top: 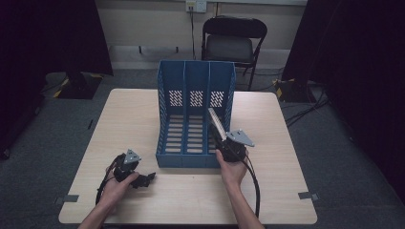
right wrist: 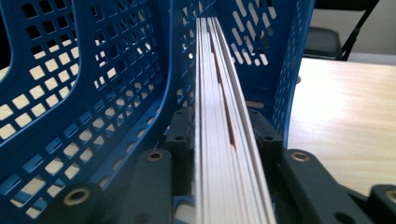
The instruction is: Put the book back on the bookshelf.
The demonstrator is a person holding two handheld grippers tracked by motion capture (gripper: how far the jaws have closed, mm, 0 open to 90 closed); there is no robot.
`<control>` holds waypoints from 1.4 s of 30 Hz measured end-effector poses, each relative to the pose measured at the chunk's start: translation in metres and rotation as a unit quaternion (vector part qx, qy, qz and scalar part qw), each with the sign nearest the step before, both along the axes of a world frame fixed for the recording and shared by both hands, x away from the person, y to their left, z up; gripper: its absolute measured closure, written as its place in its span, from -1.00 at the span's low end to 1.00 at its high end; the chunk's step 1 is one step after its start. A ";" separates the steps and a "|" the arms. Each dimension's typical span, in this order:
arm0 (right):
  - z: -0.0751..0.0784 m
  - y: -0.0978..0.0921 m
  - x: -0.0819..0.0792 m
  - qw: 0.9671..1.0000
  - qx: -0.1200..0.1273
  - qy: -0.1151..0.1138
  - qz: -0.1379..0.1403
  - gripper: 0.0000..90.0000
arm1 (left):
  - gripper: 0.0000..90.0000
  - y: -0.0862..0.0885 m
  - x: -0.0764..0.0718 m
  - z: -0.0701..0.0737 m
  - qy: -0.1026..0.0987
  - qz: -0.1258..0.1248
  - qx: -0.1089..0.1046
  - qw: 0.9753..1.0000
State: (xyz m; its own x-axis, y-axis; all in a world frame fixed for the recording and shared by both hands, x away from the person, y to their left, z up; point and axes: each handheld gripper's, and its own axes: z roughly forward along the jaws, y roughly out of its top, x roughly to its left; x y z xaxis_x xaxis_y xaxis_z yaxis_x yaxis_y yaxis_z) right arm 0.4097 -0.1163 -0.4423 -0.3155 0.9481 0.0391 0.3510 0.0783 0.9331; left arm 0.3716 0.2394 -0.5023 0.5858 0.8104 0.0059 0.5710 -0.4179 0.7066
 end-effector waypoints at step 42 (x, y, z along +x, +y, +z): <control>0.002 0.003 0.001 0.997 -0.006 -0.007 -0.078 0.70 | -1.00 -0.001 0.000 0.000 0.001 0.004 -0.007 1.000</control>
